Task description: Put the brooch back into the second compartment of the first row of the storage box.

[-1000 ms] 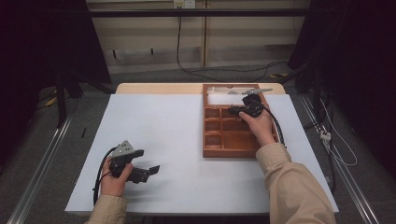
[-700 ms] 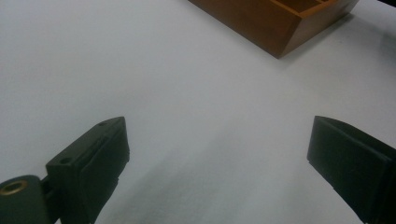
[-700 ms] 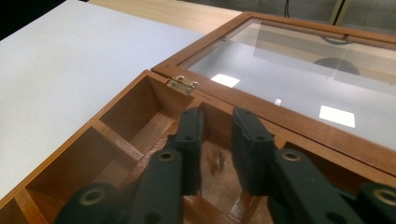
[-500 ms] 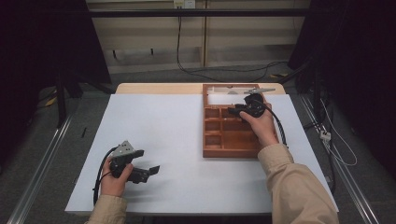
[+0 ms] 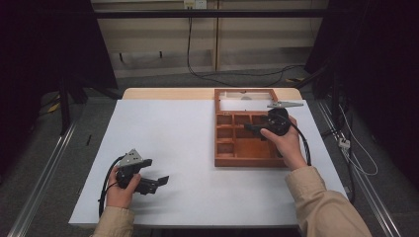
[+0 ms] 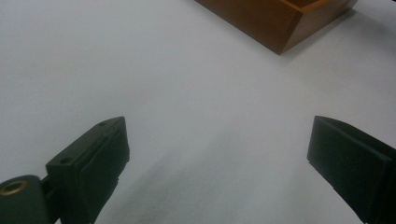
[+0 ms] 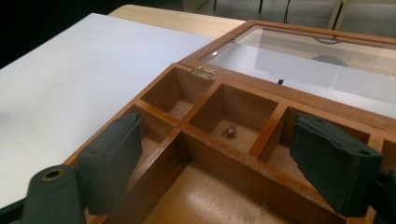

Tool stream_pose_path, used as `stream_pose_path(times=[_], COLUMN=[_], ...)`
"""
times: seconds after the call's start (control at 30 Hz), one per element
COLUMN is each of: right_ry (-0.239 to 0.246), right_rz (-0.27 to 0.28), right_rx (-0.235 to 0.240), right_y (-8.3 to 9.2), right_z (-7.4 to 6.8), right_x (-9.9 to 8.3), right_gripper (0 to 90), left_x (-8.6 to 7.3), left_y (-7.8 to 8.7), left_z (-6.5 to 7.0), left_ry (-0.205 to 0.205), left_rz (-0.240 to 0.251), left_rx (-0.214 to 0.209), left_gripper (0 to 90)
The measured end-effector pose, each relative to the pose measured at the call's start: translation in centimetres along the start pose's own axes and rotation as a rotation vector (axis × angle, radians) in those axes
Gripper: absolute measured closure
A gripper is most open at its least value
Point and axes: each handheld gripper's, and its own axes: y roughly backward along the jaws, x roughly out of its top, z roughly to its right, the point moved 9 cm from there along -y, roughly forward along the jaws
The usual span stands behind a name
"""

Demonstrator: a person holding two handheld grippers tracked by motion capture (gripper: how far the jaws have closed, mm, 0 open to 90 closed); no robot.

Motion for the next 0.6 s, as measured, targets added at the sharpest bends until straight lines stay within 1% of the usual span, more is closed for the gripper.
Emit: stream_pose_path(times=[0.07,0.13,0.2,0.3,0.37,0.53,0.6], right_ry=[0.004,0.015,0.011,0.026,0.029,0.041,0.048], right_rz=[-0.002,0.004,0.002,0.003,-0.001,0.008,0.007], right_rx=[0.005,-0.001,0.013,0.012,0.016,0.031,0.029], right_y=[0.6,1.1,1.5,2.0,2.4,3.3,3.7], right_z=[-0.3,-0.4,-0.8,-1.2,-1.4,-2.0,-2.1], right_x=[-0.5,-0.9,-1.4,-2.0,-2.3,-3.0,-3.3], right_gripper=[14.6,14.6,14.5,13.7,13.2,12.9,12.2], left_x=[0.0,0.0,0.0,-0.1,-0.1,-0.1,-0.1], left_y=[0.1,0.1,0.2,0.2,0.2,0.3,0.3], left_z=[0.0,0.1,0.1,0.1,0.2,0.2,0.2], left_ry=[0.000,0.000,-0.003,-0.004,-0.005,-0.005,-0.005], left_rz=[-0.001,0.001,-0.002,-0.006,-0.003,-0.003,-0.002], left_rx=[0.003,0.003,0.003,0.006,0.006,0.006,0.004], left_gripper=[5.4,5.4,5.3,5.3,5.1,5.1,5.1])
